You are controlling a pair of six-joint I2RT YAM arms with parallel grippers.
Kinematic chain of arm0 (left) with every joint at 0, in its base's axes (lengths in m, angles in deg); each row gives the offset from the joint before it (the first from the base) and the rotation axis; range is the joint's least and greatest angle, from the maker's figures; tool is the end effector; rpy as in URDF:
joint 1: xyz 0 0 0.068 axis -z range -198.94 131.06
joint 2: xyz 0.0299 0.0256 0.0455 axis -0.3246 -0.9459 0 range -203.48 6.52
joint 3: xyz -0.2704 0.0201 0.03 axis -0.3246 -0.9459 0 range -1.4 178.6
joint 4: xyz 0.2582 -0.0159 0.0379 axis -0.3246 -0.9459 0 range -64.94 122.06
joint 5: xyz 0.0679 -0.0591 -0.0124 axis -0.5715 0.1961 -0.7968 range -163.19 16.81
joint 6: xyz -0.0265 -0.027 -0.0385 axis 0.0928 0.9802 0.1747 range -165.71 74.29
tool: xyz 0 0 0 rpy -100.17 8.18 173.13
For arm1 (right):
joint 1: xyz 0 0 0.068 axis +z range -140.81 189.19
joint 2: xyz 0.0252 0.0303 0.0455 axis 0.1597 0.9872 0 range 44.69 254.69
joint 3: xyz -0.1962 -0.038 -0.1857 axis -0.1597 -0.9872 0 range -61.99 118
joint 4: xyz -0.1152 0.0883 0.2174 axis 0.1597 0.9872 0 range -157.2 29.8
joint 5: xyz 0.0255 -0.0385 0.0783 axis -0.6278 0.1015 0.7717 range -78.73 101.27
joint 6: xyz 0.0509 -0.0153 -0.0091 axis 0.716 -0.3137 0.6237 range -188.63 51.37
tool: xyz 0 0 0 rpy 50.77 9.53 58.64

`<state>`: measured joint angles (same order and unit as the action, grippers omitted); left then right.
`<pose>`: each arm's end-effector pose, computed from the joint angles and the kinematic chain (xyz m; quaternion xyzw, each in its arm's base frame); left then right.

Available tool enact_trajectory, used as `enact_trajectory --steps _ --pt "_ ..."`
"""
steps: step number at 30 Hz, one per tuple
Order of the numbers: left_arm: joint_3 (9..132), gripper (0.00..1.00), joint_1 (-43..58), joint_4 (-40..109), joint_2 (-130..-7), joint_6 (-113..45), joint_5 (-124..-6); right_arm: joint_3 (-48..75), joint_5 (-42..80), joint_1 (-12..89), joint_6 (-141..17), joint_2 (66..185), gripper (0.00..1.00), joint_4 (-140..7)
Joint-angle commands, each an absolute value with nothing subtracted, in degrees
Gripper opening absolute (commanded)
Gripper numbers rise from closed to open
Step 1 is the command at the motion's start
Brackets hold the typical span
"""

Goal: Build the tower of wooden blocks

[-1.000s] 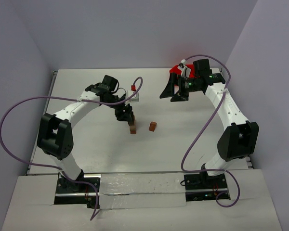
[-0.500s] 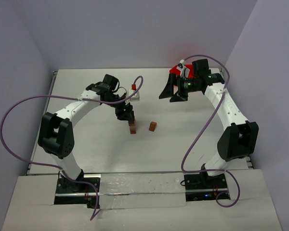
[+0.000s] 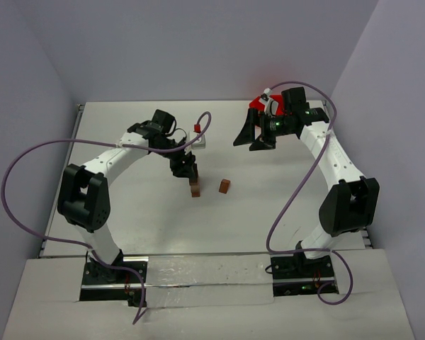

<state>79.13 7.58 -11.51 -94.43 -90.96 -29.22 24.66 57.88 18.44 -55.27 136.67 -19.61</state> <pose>0.3150 -0.1848 0.2539 0.5978 0.6826 -0.3259 0.2653 0.3293 0.0797 0.3358 -0.0946 0.8746 0.4251 0.2129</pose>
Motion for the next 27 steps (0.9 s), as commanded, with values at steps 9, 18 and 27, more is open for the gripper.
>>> enact_trajectory --steps 9,18,27 --pt "82.0 0.39 7.4 -11.9 -95.4 -91.8 -26.5 25.9 58.5 19.0 -56.3 136.6 1.00 -20.5" --pt "81.9 0.52 7.4 -12.1 -95.4 -91.9 -26.3 25.7 58.5 19.1 -56.4 136.5 1.00 -20.4" --pt "81.9 0.56 7.3 -12.1 -95.6 -92.1 -26.3 25.8 58.6 19.0 -56.6 136.4 1.00 -20.4"
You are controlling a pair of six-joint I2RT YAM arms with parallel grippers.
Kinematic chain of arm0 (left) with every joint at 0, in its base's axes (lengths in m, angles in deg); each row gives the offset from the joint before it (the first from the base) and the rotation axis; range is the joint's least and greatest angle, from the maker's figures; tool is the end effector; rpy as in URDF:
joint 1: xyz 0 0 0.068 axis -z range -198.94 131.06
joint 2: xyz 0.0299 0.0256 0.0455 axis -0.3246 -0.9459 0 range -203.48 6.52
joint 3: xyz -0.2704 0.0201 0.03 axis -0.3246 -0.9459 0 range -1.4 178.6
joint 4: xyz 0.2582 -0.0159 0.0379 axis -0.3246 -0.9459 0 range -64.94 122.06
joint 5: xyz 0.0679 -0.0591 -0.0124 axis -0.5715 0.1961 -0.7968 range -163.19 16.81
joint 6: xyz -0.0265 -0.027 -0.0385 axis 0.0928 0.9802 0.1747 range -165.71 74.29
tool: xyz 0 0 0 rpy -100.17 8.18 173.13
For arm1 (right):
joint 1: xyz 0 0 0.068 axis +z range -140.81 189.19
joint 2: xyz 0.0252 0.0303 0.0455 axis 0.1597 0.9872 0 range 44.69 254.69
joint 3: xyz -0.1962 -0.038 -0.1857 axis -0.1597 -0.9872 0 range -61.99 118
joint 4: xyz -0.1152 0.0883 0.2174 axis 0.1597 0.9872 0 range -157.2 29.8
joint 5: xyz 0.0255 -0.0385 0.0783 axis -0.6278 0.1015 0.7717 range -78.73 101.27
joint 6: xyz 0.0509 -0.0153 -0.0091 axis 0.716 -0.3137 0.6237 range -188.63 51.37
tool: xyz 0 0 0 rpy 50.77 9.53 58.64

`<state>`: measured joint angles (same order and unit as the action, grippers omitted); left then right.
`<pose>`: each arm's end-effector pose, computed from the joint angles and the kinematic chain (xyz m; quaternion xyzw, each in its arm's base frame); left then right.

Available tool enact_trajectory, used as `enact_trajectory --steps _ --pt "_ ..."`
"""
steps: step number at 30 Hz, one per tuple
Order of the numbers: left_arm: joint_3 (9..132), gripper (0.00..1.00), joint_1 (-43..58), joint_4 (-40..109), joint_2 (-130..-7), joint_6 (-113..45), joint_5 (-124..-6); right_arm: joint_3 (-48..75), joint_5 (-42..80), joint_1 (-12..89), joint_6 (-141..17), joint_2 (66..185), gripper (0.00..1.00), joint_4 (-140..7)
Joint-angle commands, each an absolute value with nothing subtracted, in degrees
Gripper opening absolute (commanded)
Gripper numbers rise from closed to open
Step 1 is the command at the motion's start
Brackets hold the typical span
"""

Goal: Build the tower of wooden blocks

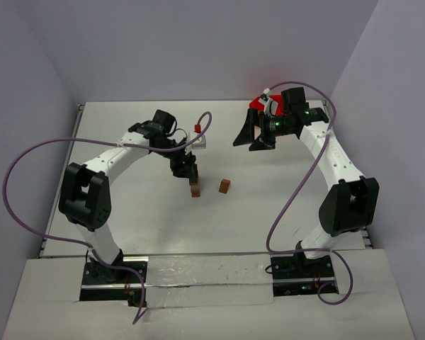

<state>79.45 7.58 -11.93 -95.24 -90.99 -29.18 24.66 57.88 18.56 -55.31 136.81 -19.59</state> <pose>0.3167 -0.1857 0.2504 0.5966 0.6853 -0.3280 0.2584 0.3297 0.0805 0.3350 -0.0953 0.8749 0.4252 0.2114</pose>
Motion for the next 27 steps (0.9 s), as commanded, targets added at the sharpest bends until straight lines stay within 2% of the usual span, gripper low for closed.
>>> enact_trajectory --steps 1,5,13,15,17,19,27 --pt "81.8 0.56 7.3 -12.1 -95.6 -92.1 -26.3 25.8 58.8 19.0 -56.7 136.4 1.00 -20.4" --pt "81.9 0.59 7.3 -12.3 -95.8 -92.2 -26.3 25.8 58.7 19.0 -56.6 136.5 1.00 -20.4" --pt "81.7 0.73 7.3 -12.3 -95.6 -92.3 -26.3 25.7 58.8 19.1 -56.7 136.6 1.00 -20.4" --pt "81.7 0.79 7.4 -12.4 -95.6 -92.5 -26.3 25.8 58.8 19.1 -56.6 136.6 1.00 -20.3" --pt "81.8 0.92 7.3 -12.7 -95.4 -92.6 -26.4 25.8 58.8 19.1 -56.7 136.5 1.00 -20.3" --pt "81.9 0.98 7.3 -12.7 -95.3 -92.7 -26.3 25.9 58.8 19.1 -56.7 136.5 1.00 -20.3" --pt "83.4 0.99 7.4 -14.2 -93.4 -92.7 -25.9 25.7 58.2 19.6 -57.1 136.2 1.00 -20.2"
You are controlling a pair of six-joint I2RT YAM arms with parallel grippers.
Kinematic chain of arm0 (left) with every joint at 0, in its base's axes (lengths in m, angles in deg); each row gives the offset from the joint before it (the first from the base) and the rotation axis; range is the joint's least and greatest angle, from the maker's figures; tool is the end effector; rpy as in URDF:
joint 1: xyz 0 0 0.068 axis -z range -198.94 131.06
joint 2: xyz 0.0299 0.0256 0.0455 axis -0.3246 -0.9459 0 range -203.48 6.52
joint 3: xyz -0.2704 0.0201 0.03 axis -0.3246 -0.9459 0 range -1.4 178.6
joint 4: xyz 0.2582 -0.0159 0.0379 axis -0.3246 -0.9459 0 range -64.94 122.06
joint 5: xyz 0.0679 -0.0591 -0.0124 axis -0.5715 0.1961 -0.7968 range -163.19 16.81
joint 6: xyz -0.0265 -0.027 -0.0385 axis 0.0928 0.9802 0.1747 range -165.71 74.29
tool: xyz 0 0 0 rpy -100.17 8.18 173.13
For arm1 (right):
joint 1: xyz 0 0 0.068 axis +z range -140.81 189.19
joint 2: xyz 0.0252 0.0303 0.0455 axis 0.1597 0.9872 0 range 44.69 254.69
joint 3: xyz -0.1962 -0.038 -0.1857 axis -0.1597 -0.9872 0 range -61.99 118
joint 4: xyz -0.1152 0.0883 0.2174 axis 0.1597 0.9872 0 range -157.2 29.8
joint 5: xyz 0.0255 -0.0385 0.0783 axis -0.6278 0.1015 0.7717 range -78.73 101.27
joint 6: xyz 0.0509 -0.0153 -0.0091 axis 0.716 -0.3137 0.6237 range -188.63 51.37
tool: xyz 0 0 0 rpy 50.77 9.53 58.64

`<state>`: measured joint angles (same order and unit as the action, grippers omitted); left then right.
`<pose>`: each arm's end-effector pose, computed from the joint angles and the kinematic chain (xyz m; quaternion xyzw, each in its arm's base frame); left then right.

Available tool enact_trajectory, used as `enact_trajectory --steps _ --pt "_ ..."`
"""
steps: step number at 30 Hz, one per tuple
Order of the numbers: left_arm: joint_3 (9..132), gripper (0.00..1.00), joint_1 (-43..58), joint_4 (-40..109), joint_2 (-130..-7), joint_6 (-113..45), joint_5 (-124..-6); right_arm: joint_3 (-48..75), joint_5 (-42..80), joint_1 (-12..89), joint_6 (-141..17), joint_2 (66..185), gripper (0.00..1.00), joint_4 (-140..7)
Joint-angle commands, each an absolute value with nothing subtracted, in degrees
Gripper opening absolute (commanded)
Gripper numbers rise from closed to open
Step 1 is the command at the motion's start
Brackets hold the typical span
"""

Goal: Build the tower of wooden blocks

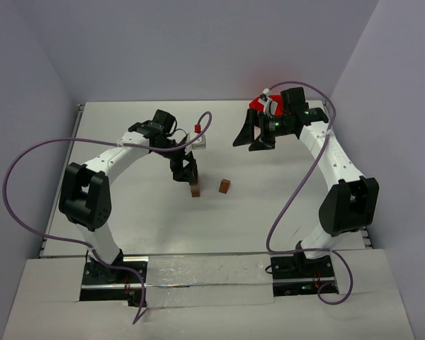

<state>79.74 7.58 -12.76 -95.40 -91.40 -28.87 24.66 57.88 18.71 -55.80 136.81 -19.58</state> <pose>0.3163 -0.1857 0.2504 0.5978 0.6844 -0.3309 0.2544 0.3295 0.0814 0.3350 -0.1001 0.8744 0.4246 0.2126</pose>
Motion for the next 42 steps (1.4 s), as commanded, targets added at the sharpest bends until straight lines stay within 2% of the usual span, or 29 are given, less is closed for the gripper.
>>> enact_trajectory --steps 1,7,12,15,18,21,24,27,35,42 --pt "84.0 0.99 7.3 -14.7 -92.6 -92.6 -25.8 25.7 58.0 19.7 -57.3 136.1 1.00 -20.2" --pt "84.9 0.99 7.3 -12.9 -85.5 -89.0 -27.5 26.1 55.5 21.4 -59.5 135.2 1.00 -19.2" --pt "80.4 0.99 6.9 -6.7 -77.4 -81.2 -30.2 25.4 48.5 24.3 -61.3 133.0 1.00 -18.5" --pt "74.4 0.99 6.0 1.7 -71.2 -73.2 -33.8 23.4 38.9 27.1 -59.0 131.4 1.00 -19.4" --pt "70.1 0.99 5.3 10.0 -67.6 -62.9 -42.8 19.7 29.4 30.1 -55.4 129.9 1.00 -21.5" --pt "68.3 0.99 4.6 12.5 -65.5 -55.5 -51.7 15.2 22.6 33.8 -48.3 129.3 1.00 -23.9" --pt "66.8 0.99 2.4 13.3 -63.9 -53.0 -51.9 13.7 13.3 36.8 -43.8 130.7 1.00 -24.6" --pt "65.7 0.99 -0.3 13.4 -62.6 -52.1 -46.7 12.1 11.7 37.2 -39.3 132.9 0.98 -25.5" --pt "62.9 0.99 -2.8 14.8 -60.5 -51.0 -49.5 17.1 11.4 38.6 -34.0 143.6 0.88 -23.2" --pt "62.0 0.99 -3.2 15.7 -61.0 -50.9 -50.8 18.8 13.9 40.7 -33.0 149.2 0.88 -22.4"
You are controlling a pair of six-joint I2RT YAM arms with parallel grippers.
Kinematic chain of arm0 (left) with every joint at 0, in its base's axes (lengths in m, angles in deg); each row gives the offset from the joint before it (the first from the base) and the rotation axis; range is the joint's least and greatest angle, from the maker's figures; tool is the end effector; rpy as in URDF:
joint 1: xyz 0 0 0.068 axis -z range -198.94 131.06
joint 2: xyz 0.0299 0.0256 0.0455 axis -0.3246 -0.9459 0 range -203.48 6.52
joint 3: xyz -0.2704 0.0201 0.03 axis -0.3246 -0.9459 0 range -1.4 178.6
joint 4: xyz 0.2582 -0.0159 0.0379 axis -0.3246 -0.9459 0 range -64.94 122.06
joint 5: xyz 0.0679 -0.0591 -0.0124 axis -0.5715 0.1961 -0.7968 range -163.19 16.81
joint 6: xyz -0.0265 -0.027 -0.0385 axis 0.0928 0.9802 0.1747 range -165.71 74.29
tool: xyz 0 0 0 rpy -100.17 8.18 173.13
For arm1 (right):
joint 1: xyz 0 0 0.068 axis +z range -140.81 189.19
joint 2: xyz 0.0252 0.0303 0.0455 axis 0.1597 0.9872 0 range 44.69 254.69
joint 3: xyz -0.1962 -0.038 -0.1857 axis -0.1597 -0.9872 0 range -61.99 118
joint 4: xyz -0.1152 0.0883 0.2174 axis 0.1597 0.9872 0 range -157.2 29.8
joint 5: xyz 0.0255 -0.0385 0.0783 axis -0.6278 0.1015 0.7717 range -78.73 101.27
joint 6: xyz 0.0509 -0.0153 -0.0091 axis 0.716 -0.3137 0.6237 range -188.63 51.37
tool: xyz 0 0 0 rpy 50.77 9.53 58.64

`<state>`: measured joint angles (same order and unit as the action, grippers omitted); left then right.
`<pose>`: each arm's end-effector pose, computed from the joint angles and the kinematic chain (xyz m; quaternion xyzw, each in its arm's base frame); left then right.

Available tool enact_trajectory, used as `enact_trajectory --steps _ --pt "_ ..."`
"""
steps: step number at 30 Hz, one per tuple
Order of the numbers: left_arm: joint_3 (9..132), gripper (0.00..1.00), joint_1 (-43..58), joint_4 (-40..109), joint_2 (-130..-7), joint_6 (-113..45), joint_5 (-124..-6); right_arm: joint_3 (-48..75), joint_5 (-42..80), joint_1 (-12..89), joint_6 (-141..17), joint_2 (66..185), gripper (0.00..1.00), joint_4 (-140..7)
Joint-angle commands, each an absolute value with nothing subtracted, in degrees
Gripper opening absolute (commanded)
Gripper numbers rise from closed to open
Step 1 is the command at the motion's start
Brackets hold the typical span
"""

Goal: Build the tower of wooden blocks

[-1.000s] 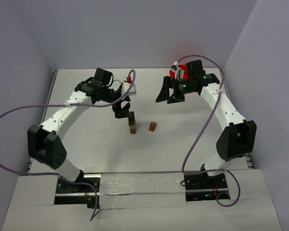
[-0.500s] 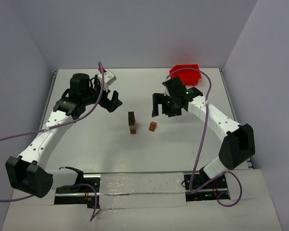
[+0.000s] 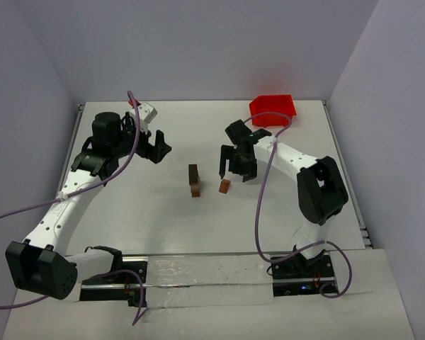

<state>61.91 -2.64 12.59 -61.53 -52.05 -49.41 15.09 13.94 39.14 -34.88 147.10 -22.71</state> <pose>0.2528 -0.0889 0.3542 0.2710 0.7837 -0.2185 0.5145 0.3125 0.1819 0.2180 0.0285 0.9838 0.1120 0.1367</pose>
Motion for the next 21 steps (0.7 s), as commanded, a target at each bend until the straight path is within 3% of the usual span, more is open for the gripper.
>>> enact_trajectory --steps 1,21 --pt "62.2 0.99 -3.3 15.6 -61.0 -51.0 -50.8 19.4 14.0 40.9 -33.0 150.0 0.88 -22.2" --pt "61.3 0.99 -3.4 15.2 -61.2 -51.8 -52.7 24.3 16.5 41.7 -33.1 160.9 0.69 -20.0"
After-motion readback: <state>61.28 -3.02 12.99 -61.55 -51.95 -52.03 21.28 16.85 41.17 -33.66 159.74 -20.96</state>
